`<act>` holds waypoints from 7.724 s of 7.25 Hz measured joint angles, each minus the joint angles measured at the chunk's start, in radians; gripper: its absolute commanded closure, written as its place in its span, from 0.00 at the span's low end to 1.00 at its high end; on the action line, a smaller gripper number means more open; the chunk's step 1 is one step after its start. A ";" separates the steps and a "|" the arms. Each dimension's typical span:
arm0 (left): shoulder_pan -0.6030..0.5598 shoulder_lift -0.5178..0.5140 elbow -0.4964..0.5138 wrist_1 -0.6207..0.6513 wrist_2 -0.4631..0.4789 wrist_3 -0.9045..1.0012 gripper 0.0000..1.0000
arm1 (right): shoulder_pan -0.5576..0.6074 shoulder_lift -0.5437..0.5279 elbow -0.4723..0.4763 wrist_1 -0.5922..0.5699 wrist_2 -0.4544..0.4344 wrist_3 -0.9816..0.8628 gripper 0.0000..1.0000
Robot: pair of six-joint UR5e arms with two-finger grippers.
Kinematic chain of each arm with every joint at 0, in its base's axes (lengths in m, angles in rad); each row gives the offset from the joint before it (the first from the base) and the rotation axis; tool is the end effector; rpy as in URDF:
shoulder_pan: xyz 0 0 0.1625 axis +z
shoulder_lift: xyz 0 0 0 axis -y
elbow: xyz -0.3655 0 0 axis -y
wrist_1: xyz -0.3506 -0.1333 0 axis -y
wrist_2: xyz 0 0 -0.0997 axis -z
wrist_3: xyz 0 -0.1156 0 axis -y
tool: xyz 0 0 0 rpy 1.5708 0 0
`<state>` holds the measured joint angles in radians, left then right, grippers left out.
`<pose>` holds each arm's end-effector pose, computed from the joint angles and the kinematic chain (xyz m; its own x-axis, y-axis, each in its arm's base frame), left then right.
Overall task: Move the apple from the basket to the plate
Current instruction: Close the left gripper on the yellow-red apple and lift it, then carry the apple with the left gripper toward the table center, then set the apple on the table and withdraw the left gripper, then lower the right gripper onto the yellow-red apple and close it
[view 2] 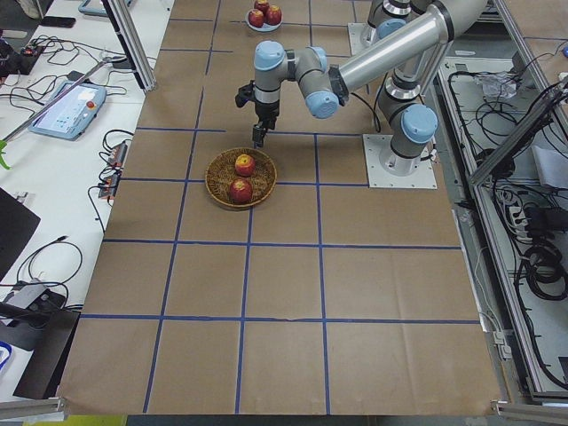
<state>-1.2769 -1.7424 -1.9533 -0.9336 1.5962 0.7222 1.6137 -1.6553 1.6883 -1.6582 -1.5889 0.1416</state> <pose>0.0112 -0.4871 0.2313 -0.9083 0.4117 -0.0739 0.4155 0.9085 -0.0455 0.1493 -0.4194 0.4051 -0.9950 0.0993 0.0102 0.0986 0.9935 -0.0564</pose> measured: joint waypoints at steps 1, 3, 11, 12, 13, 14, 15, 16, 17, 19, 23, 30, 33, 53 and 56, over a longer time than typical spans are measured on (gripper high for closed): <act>0.001 -0.074 0.050 0.020 -0.012 0.006 0.01 | 0.000 0.000 0.000 0.000 0.001 0.001 0.00; 0.000 -0.164 0.097 0.032 -0.019 0.011 0.01 | 0.000 0.000 0.000 0.000 0.001 0.000 0.00; 0.043 -0.244 0.100 0.048 -0.014 -0.033 0.37 | 0.000 0.000 -0.001 0.000 0.002 0.000 0.00; 0.043 -0.248 0.105 0.048 -0.018 -0.056 0.52 | 0.000 0.000 -0.001 0.000 0.002 0.000 0.00; 0.043 -0.251 0.111 0.049 -0.020 -0.074 0.56 | 0.000 0.000 -0.001 0.000 0.001 0.001 0.00; 0.039 -0.250 0.116 0.052 -0.021 -0.094 0.56 | 0.000 0.000 -0.001 0.000 0.001 0.001 0.00; 0.025 -0.240 0.118 0.055 -0.024 -0.142 0.56 | 0.000 -0.001 -0.001 0.000 0.002 0.001 0.00; -0.006 -0.213 0.119 0.055 -0.028 -0.214 0.56 | 0.000 -0.001 -0.001 0.000 0.002 0.001 0.00; -0.062 -0.176 0.119 0.049 -0.029 -0.304 0.56 | 0.000 -0.001 -0.001 0.000 0.003 0.001 0.00; -0.225 -0.135 0.120 0.034 -0.027 -0.551 0.56 | 0.000 -0.001 -0.001 0.000 0.003 0.001 0.00; -0.565 -0.236 0.213 0.030 -0.029 -0.974 0.55 | 0.001 -0.001 0.001 0.000 0.003 0.002 0.00; -0.678 -0.394 0.316 0.033 -0.029 -1.075 0.39 | 0.000 -0.001 -0.001 0.000 0.003 0.003 0.00; -0.682 -0.397 0.316 0.032 -0.031 -1.078 0.02 | 0.001 0.000 -0.010 -0.005 0.003 -0.006 0.00; -0.302 0.278 0.284 -0.641 -0.021 -0.465 0.01 | 0.340 0.635 -0.058 -0.585 0.035 0.256 0.20; -0.297 0.266 0.274 -0.642 -0.021 -0.467 0.01 | 0.341 0.660 -0.044 -0.586 0.034 0.247 0.49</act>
<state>-1.5741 -1.4767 -1.6791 -1.5752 1.5754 0.2554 1.9547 -0.9955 1.6438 -2.2443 -1.5546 0.3888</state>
